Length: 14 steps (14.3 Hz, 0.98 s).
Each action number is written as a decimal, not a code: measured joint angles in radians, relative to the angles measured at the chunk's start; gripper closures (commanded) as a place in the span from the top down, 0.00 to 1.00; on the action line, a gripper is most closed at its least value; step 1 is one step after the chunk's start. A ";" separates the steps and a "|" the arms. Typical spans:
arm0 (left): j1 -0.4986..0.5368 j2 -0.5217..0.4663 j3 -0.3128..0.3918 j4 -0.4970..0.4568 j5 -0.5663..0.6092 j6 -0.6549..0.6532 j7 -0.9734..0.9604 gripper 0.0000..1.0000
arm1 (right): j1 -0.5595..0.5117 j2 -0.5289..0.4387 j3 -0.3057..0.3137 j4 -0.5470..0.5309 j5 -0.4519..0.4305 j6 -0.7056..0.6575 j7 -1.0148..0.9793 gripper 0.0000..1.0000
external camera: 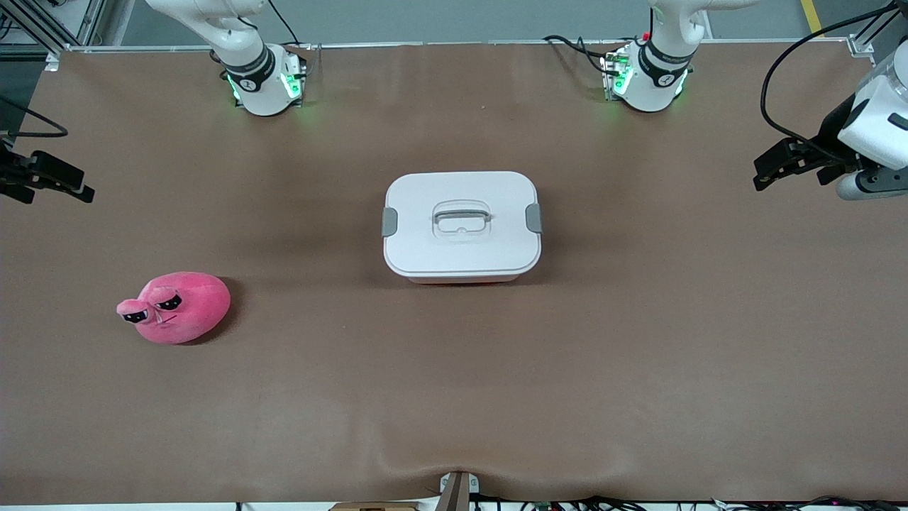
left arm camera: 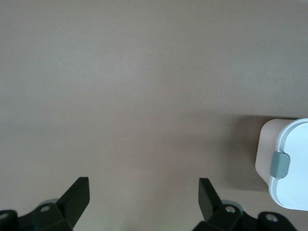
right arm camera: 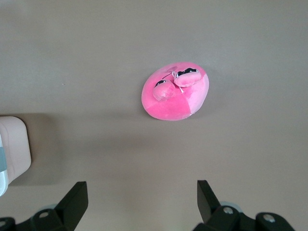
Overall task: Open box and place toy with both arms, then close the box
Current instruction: 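Move the left gripper from rest toward the white box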
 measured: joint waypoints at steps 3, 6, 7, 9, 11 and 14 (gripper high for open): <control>0.000 0.000 0.000 0.001 0.000 0.000 0.000 1.00 | 0.000 0.000 0.000 0.000 0.000 0.000 0.000 1.00; -0.001 0.001 0.000 0.002 0.000 -0.001 0.000 1.00 | 0.000 0.000 0.000 0.000 0.000 0.000 0.000 1.00; -0.001 0.001 0.000 0.003 0.000 -0.001 0.000 1.00 | 0.000 0.000 0.000 0.000 0.000 0.000 0.000 1.00; 0.001 0.002 0.000 0.017 0.000 -0.001 0.000 1.00 | 0.000 0.000 0.000 0.000 0.000 0.000 0.000 1.00; 0.004 0.002 0.004 0.033 0.000 -0.001 0.000 1.00 | 0.000 0.000 0.000 0.000 0.000 0.000 0.000 1.00; 0.007 0.003 0.011 0.038 0.000 -0.001 0.000 1.00 | 0.000 0.000 0.000 0.000 0.000 0.000 0.000 1.00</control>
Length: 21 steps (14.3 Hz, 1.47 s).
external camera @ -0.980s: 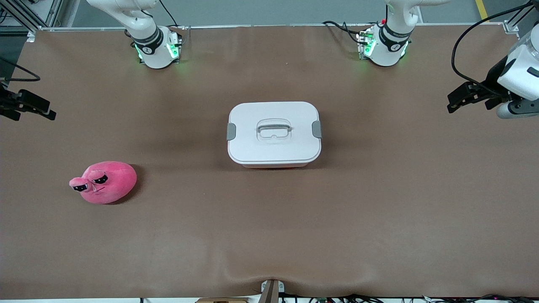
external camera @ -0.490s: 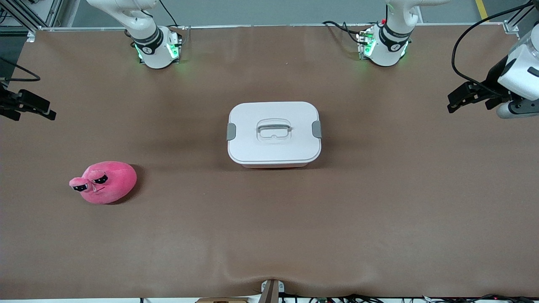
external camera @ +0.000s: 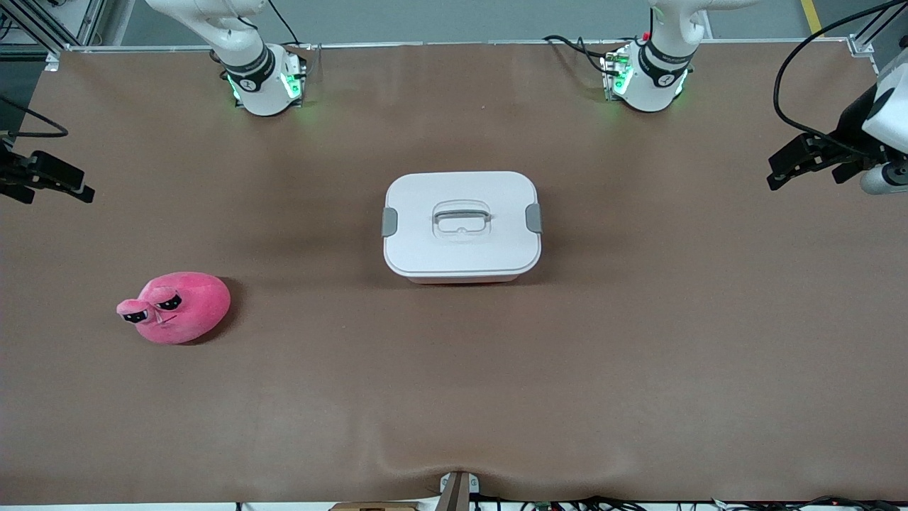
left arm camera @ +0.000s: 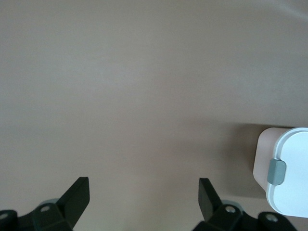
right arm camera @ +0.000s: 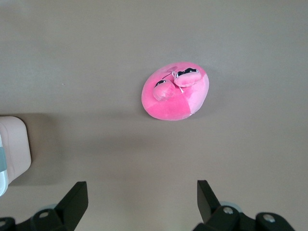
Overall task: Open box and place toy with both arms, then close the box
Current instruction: 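Move the left gripper from rest toward the white box, then lower the left gripper onto the grey lid handle and grasp it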
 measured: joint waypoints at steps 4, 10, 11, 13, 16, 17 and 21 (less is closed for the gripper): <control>0.004 0.023 0.003 0.000 0.000 0.000 0.000 1.00 | -0.001 0.000 -0.002 0.002 -0.001 0.000 0.000 1.00; -0.007 0.044 -0.006 0.005 -0.006 0.000 -0.149 1.00 | -0.004 0.000 -0.004 0.016 -0.001 0.000 0.000 1.00; -0.009 0.044 -0.014 0.005 -0.013 0.000 -0.191 1.00 | -0.004 0.000 -0.004 0.016 -0.001 0.000 0.000 1.00; -0.013 0.044 -0.031 0.005 -0.035 0.000 -0.280 1.00 | -0.004 0.000 -0.004 0.016 -0.001 0.000 0.000 1.00; -0.015 0.044 -0.094 0.005 -0.045 0.000 -0.458 1.00 | -0.004 0.000 -0.003 0.016 -0.001 0.000 0.000 1.00; -0.016 0.044 -0.119 0.005 -0.045 0.000 -0.523 1.00 | -0.003 0.002 -0.001 0.016 0.000 -0.001 0.000 1.00; -0.018 0.061 -0.188 0.005 -0.045 -0.002 -0.744 1.00 | -0.001 0.017 0.005 0.016 0.000 -0.001 0.000 1.00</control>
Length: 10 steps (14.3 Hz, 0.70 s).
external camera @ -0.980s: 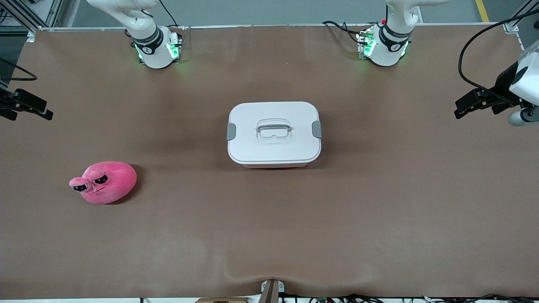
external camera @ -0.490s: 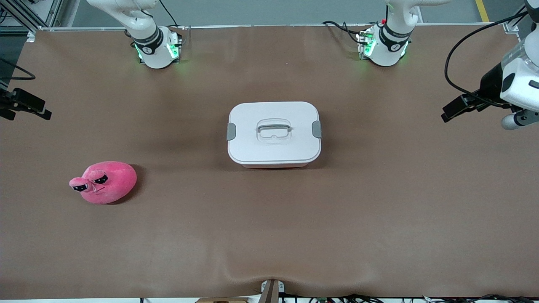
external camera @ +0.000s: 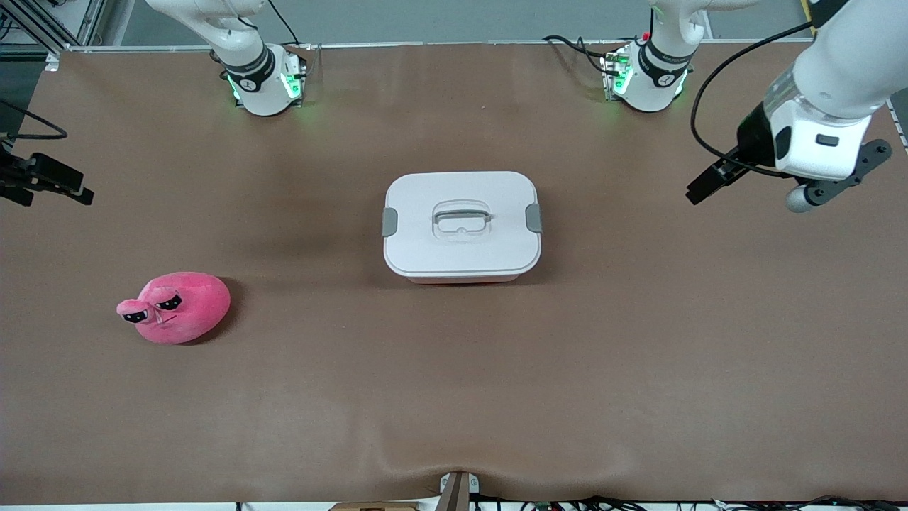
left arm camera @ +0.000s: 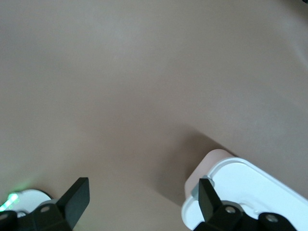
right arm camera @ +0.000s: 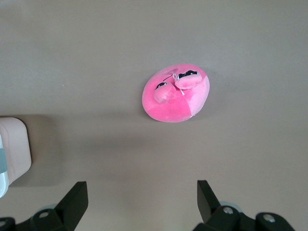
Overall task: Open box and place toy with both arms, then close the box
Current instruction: 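Lower the left gripper onto the grey lid handle and grasp it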
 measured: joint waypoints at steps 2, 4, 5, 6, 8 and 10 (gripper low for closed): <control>0.000 0.013 -0.028 0.000 0.000 0.000 -0.094 1.00 | 0.000 0.002 0.000 0.000 0.000 0.000 0.000 1.00; -0.001 0.021 -0.048 0.000 0.000 0.000 -0.169 1.00 | -0.001 0.002 -0.002 0.001 0.000 0.000 0.000 1.00; 0.000 0.024 -0.058 0.000 0.000 0.000 -0.203 1.00 | -0.002 0.002 -0.003 0.002 0.000 0.000 0.000 1.00; -0.001 0.027 -0.073 0.000 0.000 0.000 -0.243 1.00 | -0.002 0.002 -0.003 0.002 0.000 0.000 0.000 1.00; -0.002 0.034 -0.108 0.000 -0.001 0.000 -0.322 1.00 | -0.002 0.002 -0.002 0.002 0.000 0.000 0.000 1.00; -0.007 0.041 -0.141 0.000 -0.001 0.000 -0.401 1.00 | -0.002 0.002 -0.002 0.002 0.000 0.000 0.000 1.00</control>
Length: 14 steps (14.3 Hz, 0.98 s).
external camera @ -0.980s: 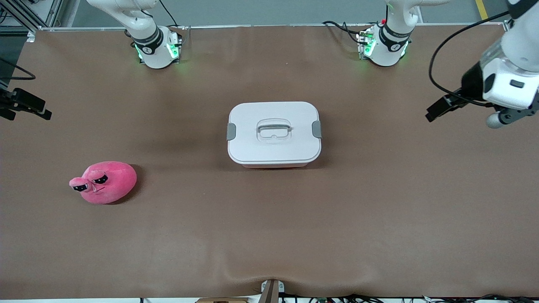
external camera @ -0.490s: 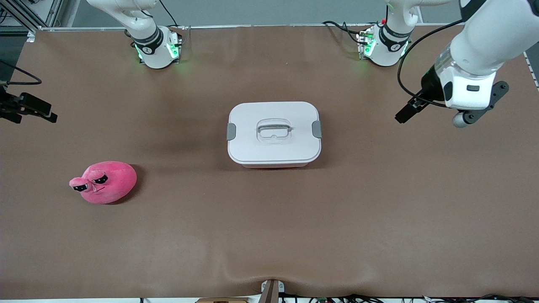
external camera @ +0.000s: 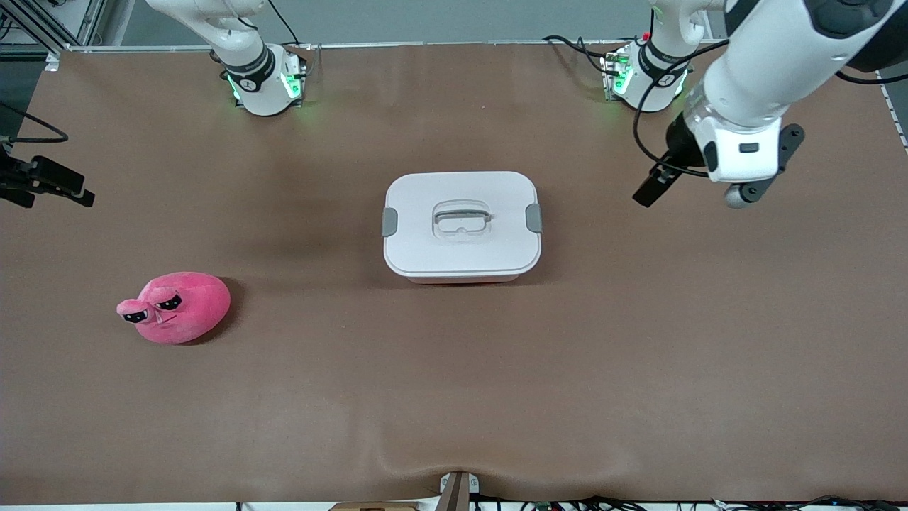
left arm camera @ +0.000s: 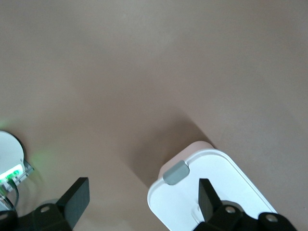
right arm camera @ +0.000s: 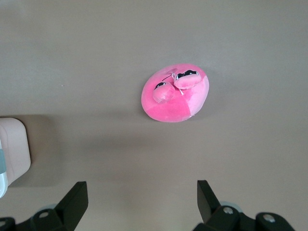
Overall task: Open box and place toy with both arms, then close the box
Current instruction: 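Lower the left gripper onto the grey lid handle and grasp it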
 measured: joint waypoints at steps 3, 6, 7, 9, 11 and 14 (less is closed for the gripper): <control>-0.032 0.017 -0.013 0.000 0.000 0.007 -0.110 1.00 | 0.000 0.000 -0.001 0.000 0.000 0.000 0.000 1.00; -0.084 0.045 -0.015 0.000 0.000 0.040 -0.245 1.00 | -0.001 0.000 -0.002 0.001 0.000 0.000 0.000 1.00; -0.101 0.056 -0.016 0.000 0.000 0.049 -0.283 1.00 | -0.001 0.000 -0.003 0.001 0.000 0.000 0.000 1.00; -0.136 0.081 -0.015 0.000 0.000 0.067 -0.362 1.00 | -0.001 0.000 -0.003 0.003 0.000 0.000 0.000 1.00; -0.173 0.108 -0.016 0.000 0.000 0.092 -0.462 1.00 | -0.001 0.000 -0.004 0.003 0.000 0.000 0.000 1.00; -0.214 0.145 -0.016 0.000 0.000 0.141 -0.585 1.00 | -0.001 0.000 -0.004 0.003 0.000 0.000 0.000 1.00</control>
